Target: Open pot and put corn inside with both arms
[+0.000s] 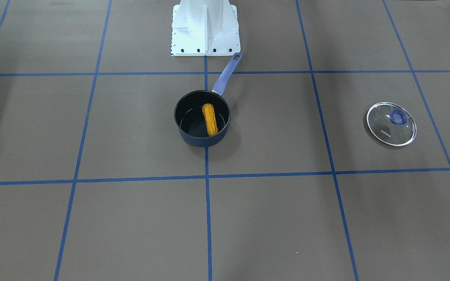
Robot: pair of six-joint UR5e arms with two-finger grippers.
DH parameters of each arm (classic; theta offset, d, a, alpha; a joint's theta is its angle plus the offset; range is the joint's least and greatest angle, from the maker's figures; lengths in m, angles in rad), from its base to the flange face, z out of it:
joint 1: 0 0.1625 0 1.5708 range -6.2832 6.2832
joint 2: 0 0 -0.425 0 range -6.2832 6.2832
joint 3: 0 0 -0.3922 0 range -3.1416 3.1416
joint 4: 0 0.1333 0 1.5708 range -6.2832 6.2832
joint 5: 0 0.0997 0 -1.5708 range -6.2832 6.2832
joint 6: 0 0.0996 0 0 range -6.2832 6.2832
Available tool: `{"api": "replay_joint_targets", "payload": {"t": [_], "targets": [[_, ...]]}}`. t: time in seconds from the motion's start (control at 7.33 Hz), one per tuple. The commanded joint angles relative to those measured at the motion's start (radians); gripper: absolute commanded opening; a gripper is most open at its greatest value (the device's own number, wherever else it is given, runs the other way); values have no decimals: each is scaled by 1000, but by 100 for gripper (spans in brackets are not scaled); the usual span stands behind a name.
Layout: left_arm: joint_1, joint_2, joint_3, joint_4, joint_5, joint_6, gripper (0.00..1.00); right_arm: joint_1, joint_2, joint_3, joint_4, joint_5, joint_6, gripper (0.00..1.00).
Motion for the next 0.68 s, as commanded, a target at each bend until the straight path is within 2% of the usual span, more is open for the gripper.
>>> {"api": "replay_joint_targets", "payload": {"t": [0.0, 0.55], "targets": [[0, 3, -2, 0, 0, 0, 99, 1, -8, -2, 20, 4, 4, 100], [0, 3, -2, -5, 0, 0, 99, 1, -8, -14, 39, 5, 10, 100]]}}
